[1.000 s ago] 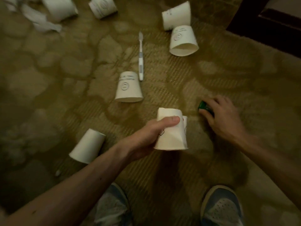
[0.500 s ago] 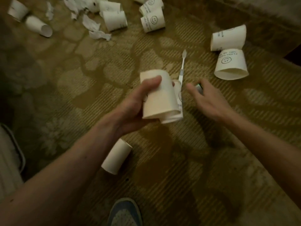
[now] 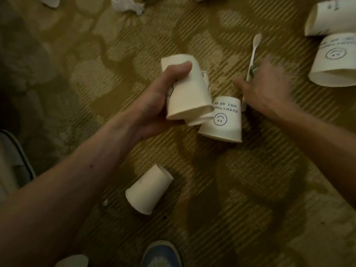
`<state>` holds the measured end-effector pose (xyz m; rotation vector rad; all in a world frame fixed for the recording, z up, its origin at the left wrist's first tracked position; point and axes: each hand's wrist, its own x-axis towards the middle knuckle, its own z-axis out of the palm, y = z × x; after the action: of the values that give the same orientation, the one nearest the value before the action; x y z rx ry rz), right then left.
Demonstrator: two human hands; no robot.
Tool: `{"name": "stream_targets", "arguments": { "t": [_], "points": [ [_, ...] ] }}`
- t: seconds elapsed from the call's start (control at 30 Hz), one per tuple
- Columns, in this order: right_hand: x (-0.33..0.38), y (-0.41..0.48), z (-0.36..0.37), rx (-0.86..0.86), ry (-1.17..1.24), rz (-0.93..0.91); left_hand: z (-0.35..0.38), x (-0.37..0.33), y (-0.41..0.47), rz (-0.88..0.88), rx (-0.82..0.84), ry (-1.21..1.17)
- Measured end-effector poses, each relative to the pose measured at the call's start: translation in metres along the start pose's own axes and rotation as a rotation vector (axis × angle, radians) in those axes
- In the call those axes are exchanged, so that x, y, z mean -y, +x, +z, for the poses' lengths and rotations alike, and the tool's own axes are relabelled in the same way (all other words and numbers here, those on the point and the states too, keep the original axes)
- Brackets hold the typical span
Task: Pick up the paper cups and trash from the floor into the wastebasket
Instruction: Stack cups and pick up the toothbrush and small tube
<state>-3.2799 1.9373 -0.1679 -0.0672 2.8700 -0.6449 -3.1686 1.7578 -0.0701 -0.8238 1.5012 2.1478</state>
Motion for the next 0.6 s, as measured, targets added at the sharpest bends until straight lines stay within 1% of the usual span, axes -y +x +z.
{"name": "stream_targets", "arguments": {
  "t": [0.07, 0.13, 0.2, 0.23, 0.33, 0.4, 0.5, 0.6],
  "points": [
    [0.001, -0.004, -0.007, 0.029, 0.012, -0.004, -0.003, -0.005, 0.0, -0.021, 0.001, 0.01],
    [0.0, -0.012, -0.026, 0.025, 0.11, -0.024, -0.001, -0.01, -0.003, -0.064, 0.007, 0.018],
    [0.008, -0.028, -0.057, -0.009, 0.199, -0.091, 0.007, -0.021, -0.018, -0.122, 0.019, -0.018],
    [0.016, -0.038, -0.074, 0.01, 0.24, -0.129, 0.012, -0.028, -0.03, -0.144, 0.017, -0.051],
    [0.05, -0.073, -0.131, 0.203, 0.381, -0.168, 0.033, -0.058, -0.076, -0.196, 0.016, -0.119],
    [0.075, -0.099, -0.172, 0.306, 0.432, -0.197, 0.046, -0.087, -0.116, -0.221, 0.017, -0.132],
    [0.121, -0.137, -0.249, 0.365, 0.491, -0.217, 0.062, -0.144, -0.19, -0.208, -0.008, -0.139],
    [0.177, -0.165, -0.343, 0.461, 0.603, -0.202, 0.078, -0.216, -0.273, -0.171, -0.036, -0.17]
  ]
}}
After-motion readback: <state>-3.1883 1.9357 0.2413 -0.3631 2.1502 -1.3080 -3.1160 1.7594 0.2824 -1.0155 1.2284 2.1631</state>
